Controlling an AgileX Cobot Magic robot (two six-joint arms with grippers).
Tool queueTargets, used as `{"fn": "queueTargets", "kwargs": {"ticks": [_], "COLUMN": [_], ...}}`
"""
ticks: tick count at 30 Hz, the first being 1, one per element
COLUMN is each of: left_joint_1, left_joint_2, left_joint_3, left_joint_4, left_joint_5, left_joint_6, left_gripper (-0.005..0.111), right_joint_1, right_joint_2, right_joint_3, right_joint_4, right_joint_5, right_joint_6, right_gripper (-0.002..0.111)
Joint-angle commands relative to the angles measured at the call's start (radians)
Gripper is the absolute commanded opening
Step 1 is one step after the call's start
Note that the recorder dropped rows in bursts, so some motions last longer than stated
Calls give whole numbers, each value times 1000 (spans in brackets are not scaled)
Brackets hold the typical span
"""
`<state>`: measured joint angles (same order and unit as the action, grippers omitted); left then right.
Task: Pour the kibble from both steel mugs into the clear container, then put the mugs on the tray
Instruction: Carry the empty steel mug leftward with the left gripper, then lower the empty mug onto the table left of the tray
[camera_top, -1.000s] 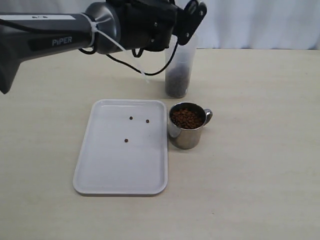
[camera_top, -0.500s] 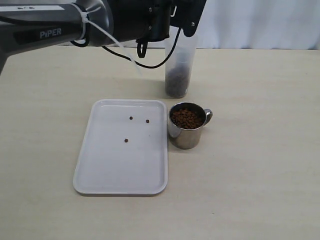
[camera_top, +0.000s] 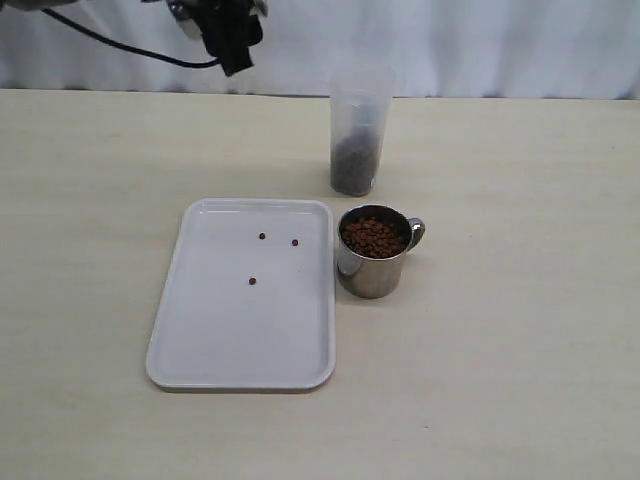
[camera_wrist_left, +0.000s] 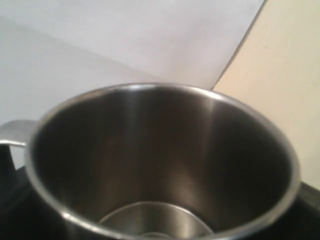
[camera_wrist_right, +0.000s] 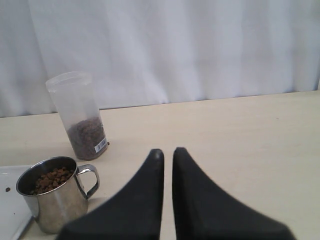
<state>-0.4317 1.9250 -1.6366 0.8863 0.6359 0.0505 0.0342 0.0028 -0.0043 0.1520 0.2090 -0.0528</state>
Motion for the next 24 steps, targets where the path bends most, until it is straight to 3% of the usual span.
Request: {"fn": "queueTargets", "kwargs": {"ticks": [1,5,8,15,17,19,20,21,22,24], "left_joint_1": [62,121,173,306,369,411,422,422,406,395], "left_joint_2": [-123,-220,-258,-300,-324,-370,-409,-426,-442,-426], "left_joint_3": [219,450,591,816,875,950,1024,1060,1160,1271], "left_joint_4": [1,133,231,194,119,-117,-348,-452,-679,-855], "left_joint_5": [-236,-479,-575,-776,-846,-945,-1073,-1139,-1339,-1577], "left_joint_6": [-258,-536,-708,-728,-677,-468,-291,-217,-85,-18], "left_gripper": [0,0,0,0,0,0,0,0,0,0], "right_joint_1": [3,3,3,3,3,3,3,3,3,3], "right_joint_2": [-3,-3,-3,-3,-3,-3,-3,-3,-3,-3], "right_joint_3": [4,4,4,4,4,4,4,4,4,4], "right_joint_4": [2,2,2,2,2,2,2,2,2,2], "right_joint_5": [2,2,2,2,2,2,2,2,2,2], "right_joint_6": [1,1,1,1,1,1,1,1,1,1], "right_gripper": [5,5,5,5,5,5,5,5,5,5]}}
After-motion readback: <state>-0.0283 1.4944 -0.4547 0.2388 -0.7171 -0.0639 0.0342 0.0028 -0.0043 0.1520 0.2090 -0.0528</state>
